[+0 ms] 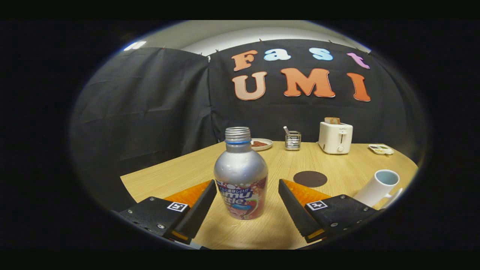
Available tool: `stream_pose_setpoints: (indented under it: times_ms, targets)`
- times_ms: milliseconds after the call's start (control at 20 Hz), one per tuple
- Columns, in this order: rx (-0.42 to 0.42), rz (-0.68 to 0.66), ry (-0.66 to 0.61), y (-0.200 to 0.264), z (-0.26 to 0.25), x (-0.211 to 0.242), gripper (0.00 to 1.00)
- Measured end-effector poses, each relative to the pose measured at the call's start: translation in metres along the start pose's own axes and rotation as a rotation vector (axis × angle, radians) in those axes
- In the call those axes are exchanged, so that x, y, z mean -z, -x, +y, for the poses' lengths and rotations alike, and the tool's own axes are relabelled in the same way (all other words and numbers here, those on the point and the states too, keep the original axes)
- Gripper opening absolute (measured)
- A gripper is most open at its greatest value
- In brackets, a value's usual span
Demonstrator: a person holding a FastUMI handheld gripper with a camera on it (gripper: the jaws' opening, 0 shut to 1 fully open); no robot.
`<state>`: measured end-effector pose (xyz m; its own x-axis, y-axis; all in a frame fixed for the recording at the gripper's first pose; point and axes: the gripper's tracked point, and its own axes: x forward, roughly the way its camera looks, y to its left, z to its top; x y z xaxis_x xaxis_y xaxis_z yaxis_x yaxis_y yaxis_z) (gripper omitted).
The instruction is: Take the bottle from table, then pour the juice into the cup, finally place the bottle on the coaster
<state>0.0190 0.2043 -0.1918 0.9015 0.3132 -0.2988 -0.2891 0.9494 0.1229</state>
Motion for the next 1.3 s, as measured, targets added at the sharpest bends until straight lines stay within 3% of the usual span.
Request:
stream_pose_setpoints:
  times_ms: [150,300,400,700,850,1300]
  targets:
    - [0.005,0.032,-0.02,-0.009,0.0,0.01,0.96]
    - [0.016,0.04,-0.046,-0.013,-0.002,0.013,0.83]
    - [0.009,0.044,-0.08,-0.009,-0.002,0.01,0.79]
    - [0.023,0.003,-0.22,0.011,-0.022,-0.013,0.79]
    - [0.002,-0.025,-0.383,0.025,-0.022,-0.022,0.78]
    - [0.01,-0.028,-0.677,0.041,-0.05,-0.016,0.77]
